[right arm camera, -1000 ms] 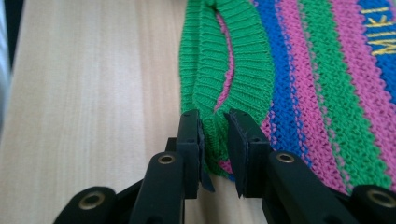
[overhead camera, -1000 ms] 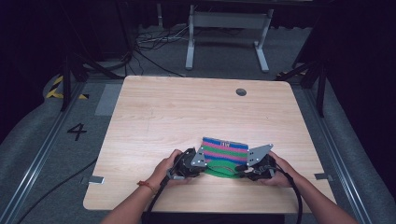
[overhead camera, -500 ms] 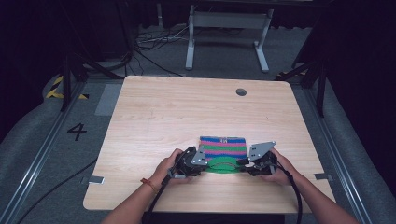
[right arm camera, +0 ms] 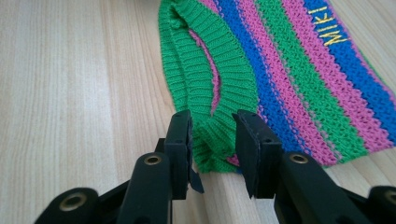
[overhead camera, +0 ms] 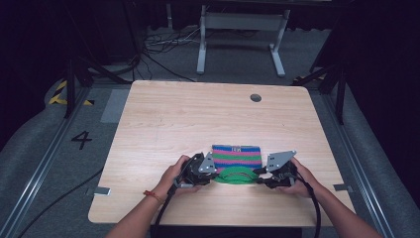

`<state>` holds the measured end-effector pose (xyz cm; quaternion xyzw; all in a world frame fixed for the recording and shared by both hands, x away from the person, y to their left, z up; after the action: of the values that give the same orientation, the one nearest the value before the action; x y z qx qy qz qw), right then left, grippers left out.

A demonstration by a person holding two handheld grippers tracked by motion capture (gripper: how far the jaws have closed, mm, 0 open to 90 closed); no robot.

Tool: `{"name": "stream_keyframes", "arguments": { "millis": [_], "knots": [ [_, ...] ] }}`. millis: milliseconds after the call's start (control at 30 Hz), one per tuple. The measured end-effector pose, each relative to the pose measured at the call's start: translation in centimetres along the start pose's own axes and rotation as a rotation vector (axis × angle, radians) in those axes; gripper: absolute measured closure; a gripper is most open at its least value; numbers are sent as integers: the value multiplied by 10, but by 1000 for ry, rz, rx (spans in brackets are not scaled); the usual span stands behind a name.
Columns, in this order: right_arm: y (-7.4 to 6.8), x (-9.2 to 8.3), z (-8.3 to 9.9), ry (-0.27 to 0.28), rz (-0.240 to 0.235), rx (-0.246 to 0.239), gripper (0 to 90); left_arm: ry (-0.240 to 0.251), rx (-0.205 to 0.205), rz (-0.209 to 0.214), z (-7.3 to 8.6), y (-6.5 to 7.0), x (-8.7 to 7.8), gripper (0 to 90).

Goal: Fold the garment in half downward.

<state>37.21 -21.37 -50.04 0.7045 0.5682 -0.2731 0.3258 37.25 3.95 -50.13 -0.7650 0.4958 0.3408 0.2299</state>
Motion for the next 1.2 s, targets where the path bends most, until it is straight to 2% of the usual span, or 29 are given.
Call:
{"name": "stream_keyframes", "arguments": {
  "millis": [133,233,333,367,400,467,533,633,833,900,1033,1200],
  "knots": [
    [0,-10,-3,0,20,-9,631,-9,21,-32,0,-1,-9,710],
    [1,-14,-4,6,21,-3,616,-19,15,-44,0,-2,-11,647],
    [1,-18,-4,-21,36,0,573,-17,10,-68,-3,-4,-16,617],
    [1,-21,-3,-31,47,-1,545,-20,19,-86,-2,-3,-19,560],
    [0,-22,-3,-35,62,0,527,-20,18,-91,-2,-3,-22,543],
    [1,-26,-1,-38,87,4,506,-13,8,-92,-1,-3,-23,511],
    [1,-29,0,-34,99,8,496,-9,-11,-112,2,-5,-28,496],
    [3,-36,3,-31,161,22,435,0,-42,-137,6,-8,-40,421],
    [6,-43,8,-40,203,39,380,1,-72,-143,14,-12,-51,331],
    [6,-47,11,-37,218,54,357,1,-87,-154,17,-13,-54,301],
    [6,-55,19,-44,247,71,320,-20,-91,-184,26,-16,-59,264],
    [6,-60,30,-52,262,101,308,-41,-106,-207,38,-21,-67,249]
  ]
}}
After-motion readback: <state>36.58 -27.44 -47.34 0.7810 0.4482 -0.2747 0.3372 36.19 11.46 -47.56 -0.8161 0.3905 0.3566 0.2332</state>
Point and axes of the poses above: each handheld gripper's, and its own axes: x roughly forward along the jaws, z roughly out of its underside, y roughly to its right, the point moved 4 cm from there along x, roughly forward along the jaws, and after that the axes turned 9 degrees about -x, right-handed, at the moved point
